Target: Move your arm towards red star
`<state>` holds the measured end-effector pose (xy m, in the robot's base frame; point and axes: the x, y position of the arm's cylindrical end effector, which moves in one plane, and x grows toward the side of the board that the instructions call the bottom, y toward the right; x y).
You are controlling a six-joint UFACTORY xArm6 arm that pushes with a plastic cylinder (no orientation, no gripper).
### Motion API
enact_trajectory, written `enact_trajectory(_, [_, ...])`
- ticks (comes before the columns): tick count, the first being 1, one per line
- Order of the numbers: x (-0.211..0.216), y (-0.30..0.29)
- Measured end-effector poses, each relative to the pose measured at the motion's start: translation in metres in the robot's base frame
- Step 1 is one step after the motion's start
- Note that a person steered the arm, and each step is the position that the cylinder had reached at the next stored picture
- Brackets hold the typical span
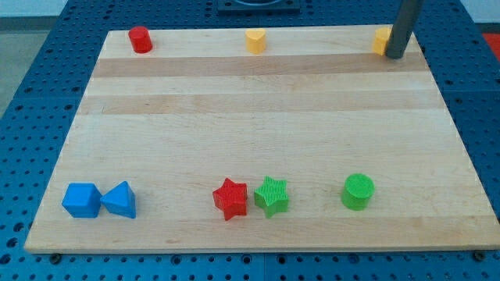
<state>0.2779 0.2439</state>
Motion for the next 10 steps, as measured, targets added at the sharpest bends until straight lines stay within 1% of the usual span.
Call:
enact_trajectory(1, [0.022, 0.000])
enact_trajectory(2, [0.062, 0.026])
enact_trajectory(3, [0.125, 0.044])
enact_trajectory(4, [0.182, 0.041])
enact_trajectory(5, [0.237, 0.013])
enact_trajectory(6, [0.290, -0.031])
enact_trajectory(7, [0.309, -0.043])
enact_trajectory(8, [0.330, -0.073])
enact_trajectory(9, [0.341, -0.102])
enact_trajectory(10, [0.340, -0.143])
